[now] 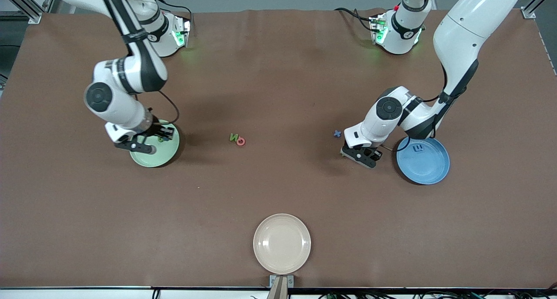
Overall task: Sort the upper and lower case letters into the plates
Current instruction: 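Grasp the green p with the left gripper while the right gripper carries G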
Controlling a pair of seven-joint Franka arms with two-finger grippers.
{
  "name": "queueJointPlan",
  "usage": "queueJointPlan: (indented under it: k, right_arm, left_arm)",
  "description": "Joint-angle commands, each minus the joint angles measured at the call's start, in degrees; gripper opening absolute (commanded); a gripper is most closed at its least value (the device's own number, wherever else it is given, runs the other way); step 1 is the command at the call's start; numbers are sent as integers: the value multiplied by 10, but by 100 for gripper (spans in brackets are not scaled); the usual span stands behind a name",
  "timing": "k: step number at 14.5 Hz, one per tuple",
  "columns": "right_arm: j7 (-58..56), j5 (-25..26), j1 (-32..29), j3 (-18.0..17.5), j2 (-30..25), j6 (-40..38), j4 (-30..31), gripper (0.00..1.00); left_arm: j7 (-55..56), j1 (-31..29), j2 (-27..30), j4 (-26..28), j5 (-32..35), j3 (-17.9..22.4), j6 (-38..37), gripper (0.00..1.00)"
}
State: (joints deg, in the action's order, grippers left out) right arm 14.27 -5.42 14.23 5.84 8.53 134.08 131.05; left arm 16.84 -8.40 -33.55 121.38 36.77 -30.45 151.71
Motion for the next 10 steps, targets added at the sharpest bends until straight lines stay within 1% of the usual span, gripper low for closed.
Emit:
queueJointPlan:
  k: [1, 3, 5, 6, 8, 10]
  right_arm:
    - [-46, 9, -38, -11, -14, 44, 53, 1]
    - [-85, 8, -62, -11, -11, 93, 82, 1]
    - [-111, 8, -82, -12, -8, 121, 95, 1]
    - [-117, 8, -89, -12, -4, 140, 104, 1]
    - [-118, 8, -90, -12, 10, 179, 119, 1]
    - [-118, 8, -90, -12, 31, 195, 120, 2]
  left_arm:
    - [32, 1, -12, 2, 16, 0, -1, 35]
    - [34, 1, -13, 2, 15, 0, -1, 33]
    - [34, 1, -13, 2, 16, 0, -1, 33]
    - [34, 1, -13, 2, 15, 0, -1, 30]
    - [35, 1, -13, 2, 15, 0, -1, 23]
    - [40, 0, -13, 2, 15, 0, -1, 23]
